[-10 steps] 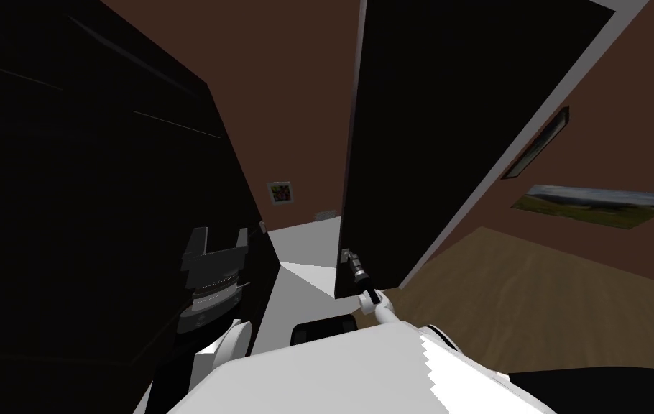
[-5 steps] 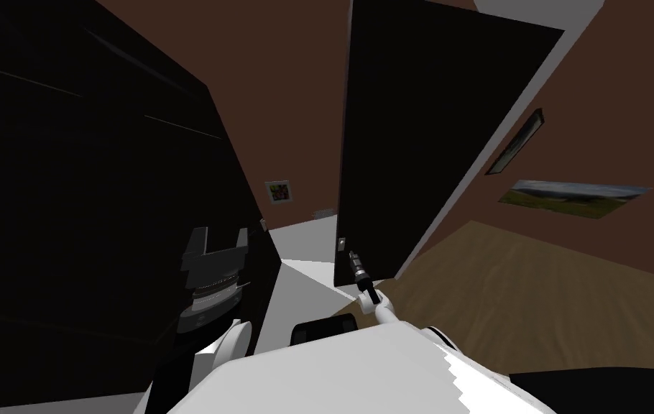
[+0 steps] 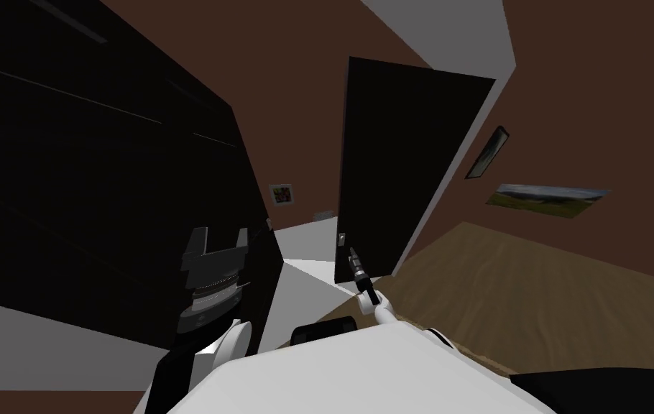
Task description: Push the door open
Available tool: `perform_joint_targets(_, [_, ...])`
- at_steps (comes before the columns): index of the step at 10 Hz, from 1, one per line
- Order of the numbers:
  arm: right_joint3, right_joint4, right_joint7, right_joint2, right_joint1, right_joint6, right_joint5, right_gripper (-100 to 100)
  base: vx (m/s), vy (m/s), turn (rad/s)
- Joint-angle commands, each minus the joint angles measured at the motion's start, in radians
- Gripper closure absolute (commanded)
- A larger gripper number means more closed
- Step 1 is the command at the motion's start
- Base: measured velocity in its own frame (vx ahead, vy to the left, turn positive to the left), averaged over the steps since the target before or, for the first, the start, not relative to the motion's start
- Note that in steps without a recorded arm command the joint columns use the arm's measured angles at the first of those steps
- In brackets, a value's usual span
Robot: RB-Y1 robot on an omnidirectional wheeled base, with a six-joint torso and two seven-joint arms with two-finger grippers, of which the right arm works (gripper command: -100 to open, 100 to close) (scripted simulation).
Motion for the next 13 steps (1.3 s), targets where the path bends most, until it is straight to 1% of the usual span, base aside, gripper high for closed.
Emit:
perform_joint_targets(1, [-0.002,-0.002,0.002,-0.002,0.002,-0.003,-0.001,-100,0.189,0.042,0.029])
perform_joint_targets(4, [-0.008,0.002,0.006,-0.004,0.005,-0.015,-0.004,-100,0.22,-0.013,0.028])
perform_joint_targets(8, [-0.017,0.007,0.013,0.002,0.01,-0.031,-0.007,-100,0.221,0.01,0.03])
perform_joint_targets(9, [-0.015,0.007,0.012,0.001,0.009,-0.028,-0.007,-100,0.092,-0.005,-0.002])
perform_joint_targets(10, [-0.015,0.007,0.012,0.001,0.009,-0.028,-0.007,100,-0.022,0.005,0.001])
perform_joint_targets(13, [-0.015,0.007,0.012,0.001,0.009,-0.028,-0.007,100,-0.023,0.0,0.003])
